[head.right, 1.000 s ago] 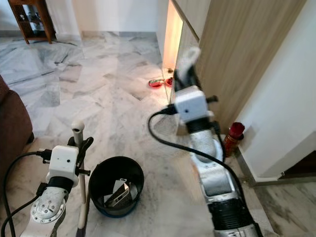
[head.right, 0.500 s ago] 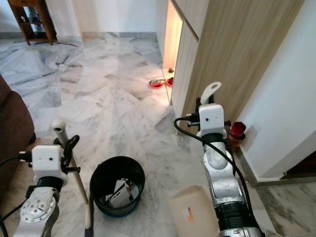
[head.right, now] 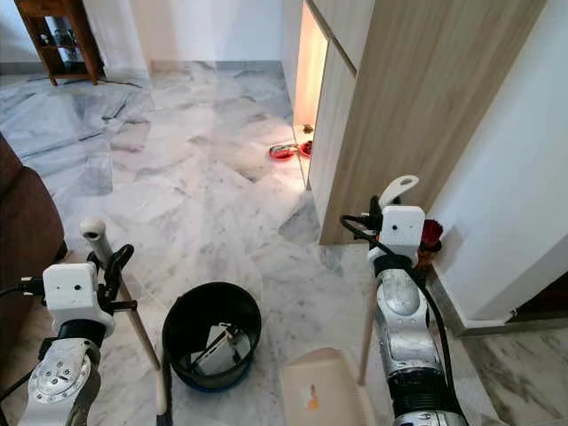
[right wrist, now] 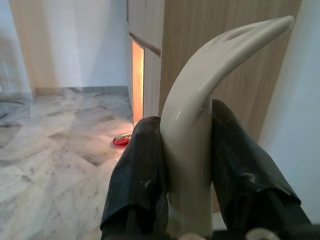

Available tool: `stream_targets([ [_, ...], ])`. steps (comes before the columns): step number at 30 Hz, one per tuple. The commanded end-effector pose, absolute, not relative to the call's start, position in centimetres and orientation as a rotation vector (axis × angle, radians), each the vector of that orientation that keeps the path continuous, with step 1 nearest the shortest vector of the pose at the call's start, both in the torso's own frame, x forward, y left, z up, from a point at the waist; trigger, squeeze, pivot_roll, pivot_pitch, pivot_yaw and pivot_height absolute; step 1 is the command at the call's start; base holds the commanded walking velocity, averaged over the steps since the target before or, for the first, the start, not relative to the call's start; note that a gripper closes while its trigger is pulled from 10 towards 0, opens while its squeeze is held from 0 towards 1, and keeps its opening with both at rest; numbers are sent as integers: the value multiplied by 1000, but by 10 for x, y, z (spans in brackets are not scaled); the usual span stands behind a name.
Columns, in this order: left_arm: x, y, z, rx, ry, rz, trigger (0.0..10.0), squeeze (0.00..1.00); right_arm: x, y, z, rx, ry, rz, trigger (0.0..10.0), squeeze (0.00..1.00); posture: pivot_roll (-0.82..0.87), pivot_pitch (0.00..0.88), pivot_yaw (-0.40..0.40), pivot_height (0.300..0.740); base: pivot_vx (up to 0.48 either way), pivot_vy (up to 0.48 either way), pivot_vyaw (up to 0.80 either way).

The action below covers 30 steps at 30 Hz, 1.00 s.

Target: Sweep floor

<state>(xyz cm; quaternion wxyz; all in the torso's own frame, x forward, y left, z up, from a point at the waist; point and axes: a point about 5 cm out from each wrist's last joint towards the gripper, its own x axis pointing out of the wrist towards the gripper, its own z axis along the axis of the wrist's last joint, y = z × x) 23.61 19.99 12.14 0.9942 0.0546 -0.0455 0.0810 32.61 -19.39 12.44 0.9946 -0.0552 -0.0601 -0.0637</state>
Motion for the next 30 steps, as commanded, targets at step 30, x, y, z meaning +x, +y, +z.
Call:
stream_targets([
  [30, 237, 188, 127, 101, -122, 87, 10000, 0, 323, -179, 140, -94, -224, -22, 10000, 0, 2, 0, -29, 740, 0, 0, 0],
])
